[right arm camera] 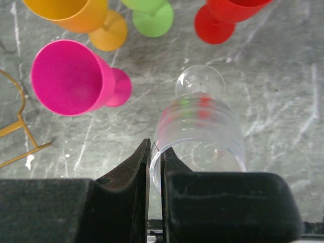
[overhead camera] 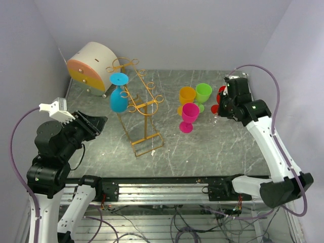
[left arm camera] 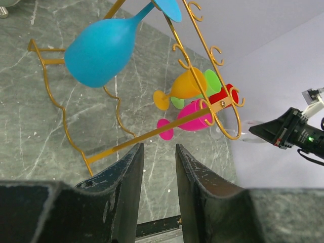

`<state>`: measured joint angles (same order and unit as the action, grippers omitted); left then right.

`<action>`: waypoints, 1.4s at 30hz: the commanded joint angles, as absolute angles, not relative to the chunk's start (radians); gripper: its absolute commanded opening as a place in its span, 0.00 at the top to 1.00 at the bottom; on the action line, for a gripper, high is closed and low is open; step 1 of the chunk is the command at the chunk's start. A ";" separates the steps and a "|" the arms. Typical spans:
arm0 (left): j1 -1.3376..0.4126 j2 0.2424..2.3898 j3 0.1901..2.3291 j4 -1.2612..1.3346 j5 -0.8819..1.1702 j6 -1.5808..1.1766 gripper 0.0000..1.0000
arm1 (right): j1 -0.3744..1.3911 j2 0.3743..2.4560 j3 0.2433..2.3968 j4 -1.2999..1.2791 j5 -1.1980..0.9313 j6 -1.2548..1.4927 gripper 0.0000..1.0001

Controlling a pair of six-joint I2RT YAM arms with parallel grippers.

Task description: Take the wine glass off the wine glass rack

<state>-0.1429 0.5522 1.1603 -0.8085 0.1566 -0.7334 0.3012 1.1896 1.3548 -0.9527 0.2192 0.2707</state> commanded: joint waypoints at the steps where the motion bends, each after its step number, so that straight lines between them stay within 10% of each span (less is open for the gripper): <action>1: -0.142 0.548 1.147 -0.785 0.162 -0.736 0.59 | 0.282 1.234 1.372 -0.871 0.066 0.251 1.00; 42: -0.141 0.569 1.091 -0.778 0.161 -0.732 0.52 | 0.281 1.519 1.389 -0.737 0.032 0.339 0.89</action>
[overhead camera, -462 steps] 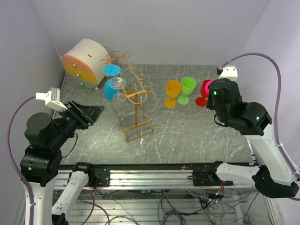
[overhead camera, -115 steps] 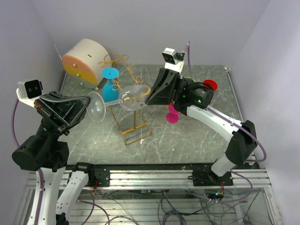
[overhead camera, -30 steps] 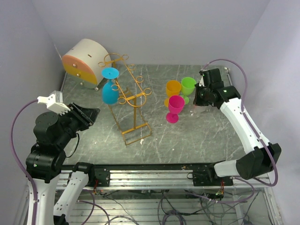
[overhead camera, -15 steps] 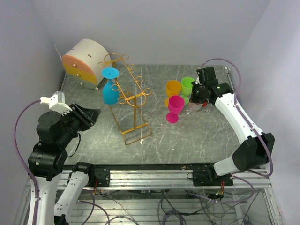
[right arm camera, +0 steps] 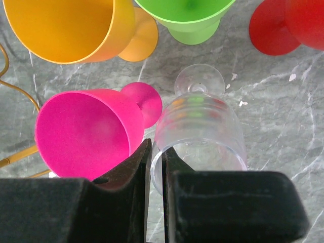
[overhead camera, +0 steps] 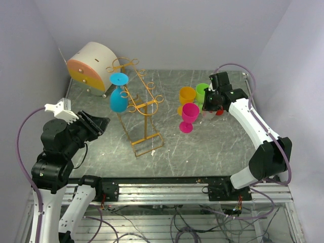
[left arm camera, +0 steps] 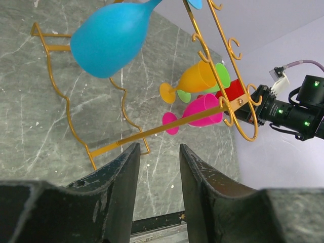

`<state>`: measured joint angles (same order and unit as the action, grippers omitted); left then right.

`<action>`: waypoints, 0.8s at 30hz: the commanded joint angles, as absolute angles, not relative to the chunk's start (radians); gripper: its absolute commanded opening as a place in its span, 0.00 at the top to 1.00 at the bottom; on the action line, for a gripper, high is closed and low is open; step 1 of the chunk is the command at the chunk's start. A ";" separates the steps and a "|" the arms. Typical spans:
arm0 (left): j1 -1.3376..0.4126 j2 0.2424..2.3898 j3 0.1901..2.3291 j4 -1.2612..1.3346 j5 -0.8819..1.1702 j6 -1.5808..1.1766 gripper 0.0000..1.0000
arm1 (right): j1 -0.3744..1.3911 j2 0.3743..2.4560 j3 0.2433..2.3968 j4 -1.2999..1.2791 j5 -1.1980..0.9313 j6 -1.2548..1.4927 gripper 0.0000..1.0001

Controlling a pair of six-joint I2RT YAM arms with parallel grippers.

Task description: Take the wine glass off the wine glass rack

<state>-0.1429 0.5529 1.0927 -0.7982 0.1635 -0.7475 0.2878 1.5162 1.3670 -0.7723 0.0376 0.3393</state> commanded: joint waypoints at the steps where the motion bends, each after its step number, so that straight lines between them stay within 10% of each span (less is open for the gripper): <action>1: -0.142 0.571 1.091 -0.778 0.161 -0.730 0.51 | 0.281 1.520 1.388 -0.735 0.028 0.339 0.86; 24: -0.141 0.584 1.105 -0.711 0.098 -0.747 0.50 | 0.380 1.270 1.419 -0.733 0.061 0.337 0.77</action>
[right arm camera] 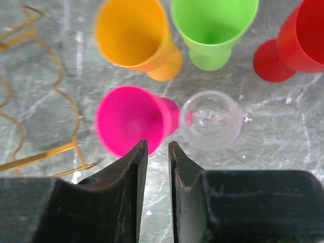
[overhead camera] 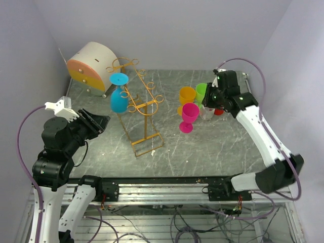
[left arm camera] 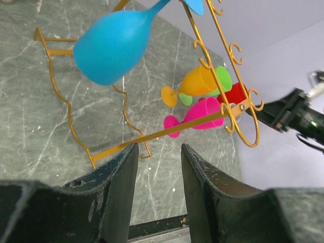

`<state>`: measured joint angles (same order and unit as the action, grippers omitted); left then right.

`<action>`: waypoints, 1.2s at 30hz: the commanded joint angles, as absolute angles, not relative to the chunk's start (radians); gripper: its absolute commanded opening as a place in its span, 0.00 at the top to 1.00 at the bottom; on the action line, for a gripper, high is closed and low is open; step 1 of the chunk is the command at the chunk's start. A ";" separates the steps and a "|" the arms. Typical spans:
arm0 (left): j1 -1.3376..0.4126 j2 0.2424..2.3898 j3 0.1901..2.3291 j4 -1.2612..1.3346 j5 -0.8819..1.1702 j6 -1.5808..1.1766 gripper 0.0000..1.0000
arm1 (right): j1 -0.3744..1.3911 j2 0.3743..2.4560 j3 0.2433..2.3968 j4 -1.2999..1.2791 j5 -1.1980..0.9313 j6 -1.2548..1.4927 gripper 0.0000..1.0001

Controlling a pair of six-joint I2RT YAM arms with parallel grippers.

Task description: Take the wine glass off the wine glass rack

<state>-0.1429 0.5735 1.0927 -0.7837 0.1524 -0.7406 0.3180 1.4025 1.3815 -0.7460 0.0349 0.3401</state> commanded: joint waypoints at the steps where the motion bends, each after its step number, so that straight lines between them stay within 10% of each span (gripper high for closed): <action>1: -0.142 0.590 1.109 -0.696 0.079 -0.762 0.49 | 0.409 1.237 1.410 -0.731 0.081 0.337 0.77; 36: -0.141 1.046 1.272 -0.351 0.056 -1.003 0.57 | 0.599 0.866 1.198 -0.618 0.129 0.359 0.75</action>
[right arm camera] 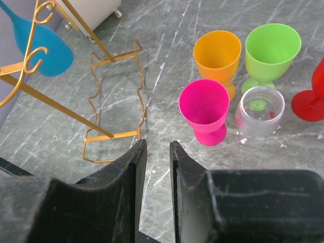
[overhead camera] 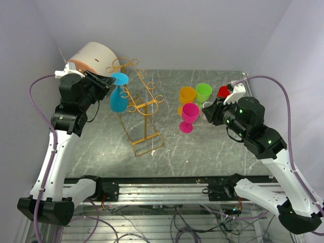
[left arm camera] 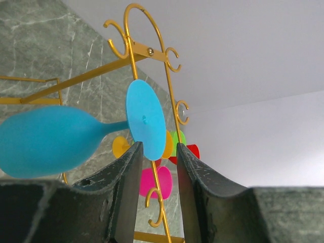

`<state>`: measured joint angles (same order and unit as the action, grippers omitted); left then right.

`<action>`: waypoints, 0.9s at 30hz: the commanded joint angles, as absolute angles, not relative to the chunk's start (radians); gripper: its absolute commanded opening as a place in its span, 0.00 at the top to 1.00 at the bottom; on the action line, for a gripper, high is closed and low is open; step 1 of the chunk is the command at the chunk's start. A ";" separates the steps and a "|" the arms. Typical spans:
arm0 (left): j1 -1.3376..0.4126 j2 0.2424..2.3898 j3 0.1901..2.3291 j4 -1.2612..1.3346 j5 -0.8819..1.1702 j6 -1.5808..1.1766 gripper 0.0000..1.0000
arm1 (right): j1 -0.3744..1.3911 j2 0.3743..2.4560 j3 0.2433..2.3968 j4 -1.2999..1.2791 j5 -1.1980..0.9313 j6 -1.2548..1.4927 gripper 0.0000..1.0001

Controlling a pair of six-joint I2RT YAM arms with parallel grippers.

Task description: Take the wine glass off the wine glass rack

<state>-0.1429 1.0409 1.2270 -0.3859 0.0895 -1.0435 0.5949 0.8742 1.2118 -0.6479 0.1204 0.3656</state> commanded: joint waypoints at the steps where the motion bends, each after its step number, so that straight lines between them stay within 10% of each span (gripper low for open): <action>1: -0.141 1.051 1.275 -0.352 0.054 -0.999 0.58 | 0.600 0.865 1.196 -0.616 0.129 0.360 0.75; 27: -0.141 1.100 1.389 -0.591 -0.022 -0.876 0.53 | 0.599 0.852 1.187 -0.609 0.127 0.361 0.76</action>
